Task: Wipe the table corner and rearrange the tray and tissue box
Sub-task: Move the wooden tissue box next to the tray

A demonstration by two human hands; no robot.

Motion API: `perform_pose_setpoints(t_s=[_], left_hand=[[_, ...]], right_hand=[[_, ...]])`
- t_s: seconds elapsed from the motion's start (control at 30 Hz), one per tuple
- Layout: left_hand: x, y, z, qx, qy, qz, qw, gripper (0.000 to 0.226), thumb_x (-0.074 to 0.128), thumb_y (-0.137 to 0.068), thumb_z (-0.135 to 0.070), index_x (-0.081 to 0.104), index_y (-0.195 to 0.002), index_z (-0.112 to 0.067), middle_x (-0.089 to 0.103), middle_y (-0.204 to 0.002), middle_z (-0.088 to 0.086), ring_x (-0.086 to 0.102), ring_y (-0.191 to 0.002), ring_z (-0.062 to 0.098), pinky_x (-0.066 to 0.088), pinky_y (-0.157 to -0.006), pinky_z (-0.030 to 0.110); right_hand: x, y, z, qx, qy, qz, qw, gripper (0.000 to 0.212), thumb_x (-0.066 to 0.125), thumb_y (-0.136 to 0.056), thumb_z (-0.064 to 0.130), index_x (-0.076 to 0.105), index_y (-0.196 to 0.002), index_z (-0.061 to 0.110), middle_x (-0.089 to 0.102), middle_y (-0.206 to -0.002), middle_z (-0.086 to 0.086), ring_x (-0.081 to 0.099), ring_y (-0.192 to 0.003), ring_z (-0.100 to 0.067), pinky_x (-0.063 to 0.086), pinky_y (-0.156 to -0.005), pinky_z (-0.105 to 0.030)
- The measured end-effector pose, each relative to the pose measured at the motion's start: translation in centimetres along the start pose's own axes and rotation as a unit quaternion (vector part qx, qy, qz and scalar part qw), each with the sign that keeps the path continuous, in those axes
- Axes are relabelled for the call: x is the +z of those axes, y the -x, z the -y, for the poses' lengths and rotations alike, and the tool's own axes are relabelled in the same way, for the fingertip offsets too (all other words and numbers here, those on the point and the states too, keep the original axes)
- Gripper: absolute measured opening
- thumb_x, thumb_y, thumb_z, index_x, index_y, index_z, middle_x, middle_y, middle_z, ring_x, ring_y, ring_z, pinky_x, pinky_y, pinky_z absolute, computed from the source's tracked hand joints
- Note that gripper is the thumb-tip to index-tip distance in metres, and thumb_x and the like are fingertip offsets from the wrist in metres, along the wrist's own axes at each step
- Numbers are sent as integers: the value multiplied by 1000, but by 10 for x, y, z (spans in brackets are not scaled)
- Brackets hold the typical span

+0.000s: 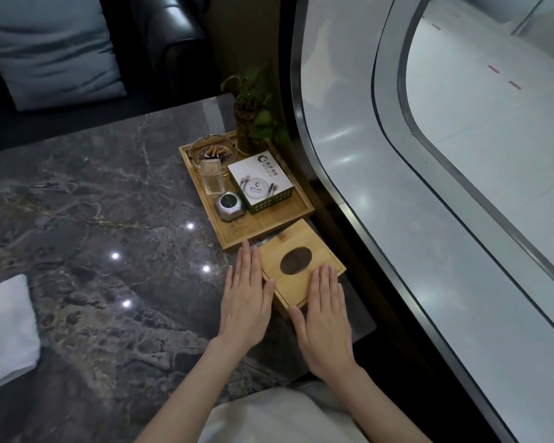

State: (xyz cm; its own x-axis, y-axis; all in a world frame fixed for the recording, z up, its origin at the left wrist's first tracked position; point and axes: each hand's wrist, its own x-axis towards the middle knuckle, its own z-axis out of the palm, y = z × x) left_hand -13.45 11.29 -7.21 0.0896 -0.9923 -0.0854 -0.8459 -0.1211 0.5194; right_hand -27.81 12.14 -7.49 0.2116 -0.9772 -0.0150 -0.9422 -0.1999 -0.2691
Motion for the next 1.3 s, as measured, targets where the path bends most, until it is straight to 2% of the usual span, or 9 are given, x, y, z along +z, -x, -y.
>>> perform_pose_setpoints(t_s=[0.17, 0.4, 0.53, 0.7, 0.87, 1.3], left_hand=[[-2, -13, -2, 1, 6, 2, 1000, 63, 1, -87, -53, -18, -138, -23, -27, -147, -6, -18, -138, 5, -8, -114, 28], [-3, -29, -7, 3, 0, 7, 1000, 68, 2, -86, -50, -11, -144, -17, -26, -147, -5, -17, -137, 6, -6, -113, 28], [-5, -40, -9, 7, 5, 16, 1000, 60, 18, -97, -40, -8, -144, -15, -25, -146, -5, -17, -136, 4, -3, -115, 30], [-7, -49, -9, 26, 0, 22, 999, 65, 10, -91, -47, -9, -144, -14, -26, -147, -4, -19, -136, 4, -7, -112, 25], [-12, -56, -11, 36, 27, 32, 998, 60, 23, -98, -34, -9, -144, -13, -28, -145, -6, -20, -134, 2, -7, -112, 24], [-14, -67, -9, 41, 59, 66, 995, 61, 24, -97, -36, -12, -144, -18, -28, -145, -9, -21, -134, 2, -6, -114, 26]], right_hand=[[-1, -10, -1, 2, -1, -11, 1000, 73, 7, -93, 57, 9, -145, 6, 5, -153, -11, -6, -142, -16, -8, -114, -27], [0, -23, -5, 5, -2, -19, 1000, 71, 10, -94, 55, 3, -145, 7, 1, -153, -9, -17, -142, -12, -8, -115, -28], [1, -32, -6, 19, -5, -26, 999, 69, 17, -94, 53, 3, -145, 7, 2, -153, -9, -12, -142, -14, -7, -115, -30], [2, -38, -4, 28, 1, -33, 999, 70, 12, -94, 54, 6, -145, 5, 7, -154, -12, -6, -141, -15, -7, -115, -30], [4, -43, -2, 40, 8, -39, 998, 70, 13, -95, 53, 9, -145, 5, 12, -154, -15, -3, -142, -17, -7, -115, -30], [8, -45, 5, 69, 12, -49, 996, 72, 9, -94, 55, 6, -144, 3, 5, -152, -14, -2, -142, -19, -6, -115, -30]])
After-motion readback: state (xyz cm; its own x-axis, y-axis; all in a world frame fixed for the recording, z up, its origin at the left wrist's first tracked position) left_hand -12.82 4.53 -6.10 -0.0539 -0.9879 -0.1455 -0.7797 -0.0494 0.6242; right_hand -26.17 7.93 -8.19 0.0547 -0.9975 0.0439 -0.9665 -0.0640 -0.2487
